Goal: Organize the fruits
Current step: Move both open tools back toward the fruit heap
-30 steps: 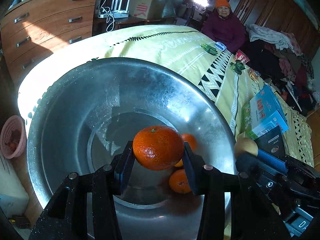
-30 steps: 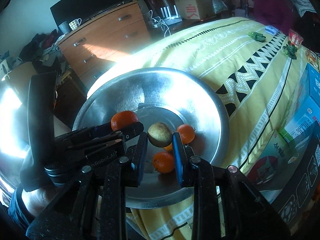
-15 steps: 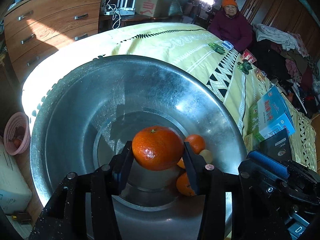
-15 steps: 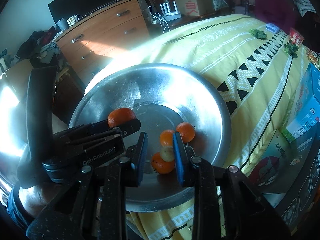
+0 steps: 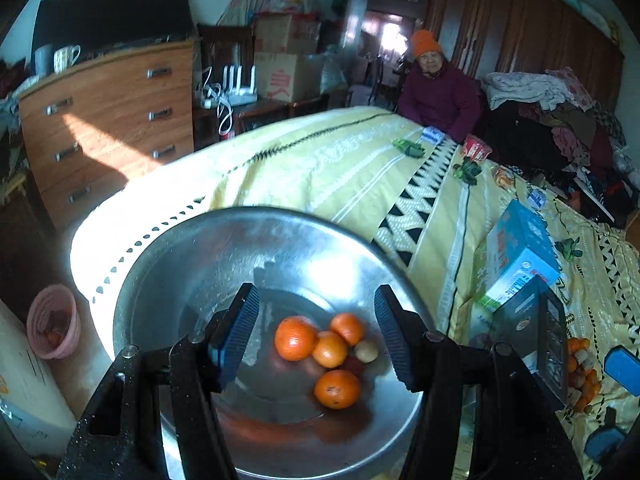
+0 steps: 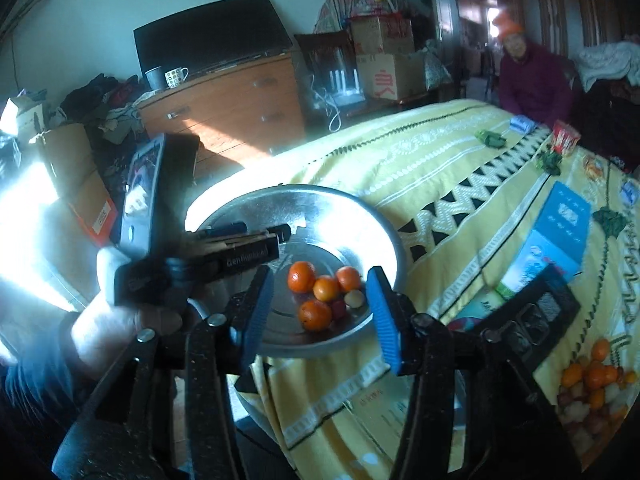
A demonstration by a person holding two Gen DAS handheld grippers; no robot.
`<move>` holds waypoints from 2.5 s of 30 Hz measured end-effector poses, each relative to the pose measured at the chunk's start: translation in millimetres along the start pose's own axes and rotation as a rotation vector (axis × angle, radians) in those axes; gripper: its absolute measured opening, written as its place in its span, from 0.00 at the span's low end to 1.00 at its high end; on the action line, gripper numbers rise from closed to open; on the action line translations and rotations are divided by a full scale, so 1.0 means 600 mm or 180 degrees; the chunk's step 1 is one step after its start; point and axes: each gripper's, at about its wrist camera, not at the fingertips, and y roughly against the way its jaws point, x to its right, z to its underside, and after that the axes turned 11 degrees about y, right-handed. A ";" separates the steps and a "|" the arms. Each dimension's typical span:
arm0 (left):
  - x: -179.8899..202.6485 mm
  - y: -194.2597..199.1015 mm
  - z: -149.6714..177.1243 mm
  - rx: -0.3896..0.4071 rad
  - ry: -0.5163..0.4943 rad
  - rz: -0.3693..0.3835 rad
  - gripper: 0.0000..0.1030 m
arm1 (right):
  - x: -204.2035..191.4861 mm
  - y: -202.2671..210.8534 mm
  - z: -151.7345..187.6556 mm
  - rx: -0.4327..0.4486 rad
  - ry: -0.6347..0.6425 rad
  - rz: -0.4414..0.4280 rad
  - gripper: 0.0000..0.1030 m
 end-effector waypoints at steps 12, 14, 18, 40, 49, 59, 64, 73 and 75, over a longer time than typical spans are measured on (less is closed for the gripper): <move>0.286 0.136 0.098 0.0516 -0.0682 0.1029 0.87 | 0.126 0.156 0.227 -0.0246 -0.0755 0.0852 0.69; 0.327 0.131 0.125 0.0383 -0.0823 0.1069 0.88 | 0.148 0.180 0.255 -0.0249 -0.0876 0.0999 0.69; 0.391 0.113 0.172 0.0099 -0.0922 0.1127 0.88 | 0.171 0.232 0.301 -0.0167 -0.1055 0.1330 0.75; 0.530 0.090 0.293 0.0004 -0.1508 0.0653 0.88 | 0.203 0.286 0.429 -0.0232 -0.1484 0.1492 0.84; 0.532 0.059 0.309 -0.0196 -0.1535 0.0692 0.88 | 0.206 0.272 0.439 -0.0286 -0.1513 0.1401 0.84; 0.470 -0.076 0.399 -0.1602 -0.1026 0.1331 0.51 | 0.214 0.250 0.495 -0.0453 -0.1582 0.1367 0.82; 0.507 -0.099 0.425 -0.1707 -0.1194 0.1533 0.39 | 0.228 0.238 0.523 -0.0510 -0.1701 0.1283 0.80; 0.550 -0.186 0.424 -0.1760 -0.1227 0.1246 0.36 | 0.260 0.231 0.564 -0.0590 -0.1959 0.1295 0.79; 0.546 -0.197 0.425 -0.1797 -0.1190 0.1217 0.34 | 0.264 0.229 0.569 -0.0602 -0.1997 0.1289 0.79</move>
